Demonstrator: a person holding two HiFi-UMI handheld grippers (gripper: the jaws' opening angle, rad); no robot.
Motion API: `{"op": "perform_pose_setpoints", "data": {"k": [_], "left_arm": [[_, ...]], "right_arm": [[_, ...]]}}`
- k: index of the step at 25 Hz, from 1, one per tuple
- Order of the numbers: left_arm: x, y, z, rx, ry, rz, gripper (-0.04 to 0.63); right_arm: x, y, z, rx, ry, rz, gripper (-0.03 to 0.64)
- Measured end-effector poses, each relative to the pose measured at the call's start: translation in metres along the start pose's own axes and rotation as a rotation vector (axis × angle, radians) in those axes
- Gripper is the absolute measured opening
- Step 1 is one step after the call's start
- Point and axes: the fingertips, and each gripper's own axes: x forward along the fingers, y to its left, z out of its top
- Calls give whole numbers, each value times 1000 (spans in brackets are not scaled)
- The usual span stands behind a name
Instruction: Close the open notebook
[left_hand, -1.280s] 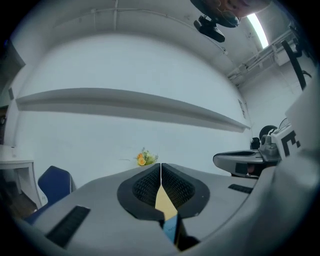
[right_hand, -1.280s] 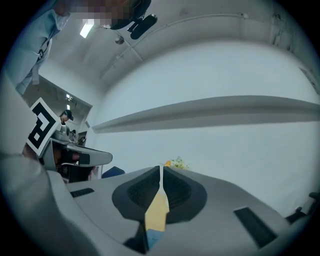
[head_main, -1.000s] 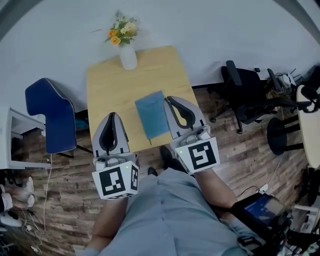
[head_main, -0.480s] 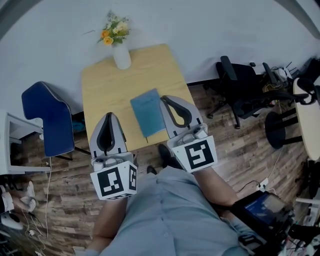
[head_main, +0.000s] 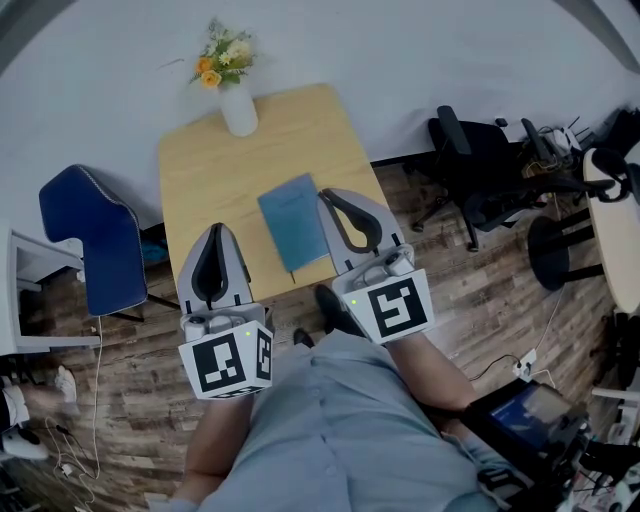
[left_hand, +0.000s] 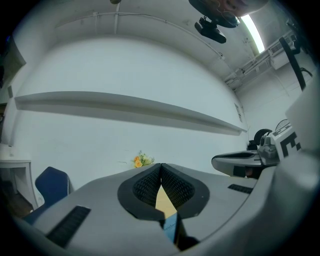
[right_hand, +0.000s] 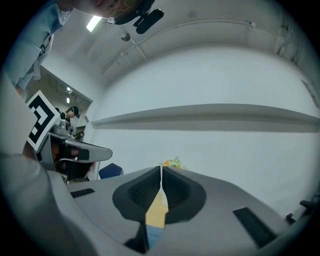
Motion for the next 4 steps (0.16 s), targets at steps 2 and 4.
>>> {"op": "perform_pose_setpoints", "data": {"k": [2,4], "left_arm": [[1,1,1,0,0,-3,20],[2,1,1,-1,0,-5,20]], "right_arm": [[2,0,0,-1,2,-1,49],[2,0,1,-3,2,-2,49]]}}
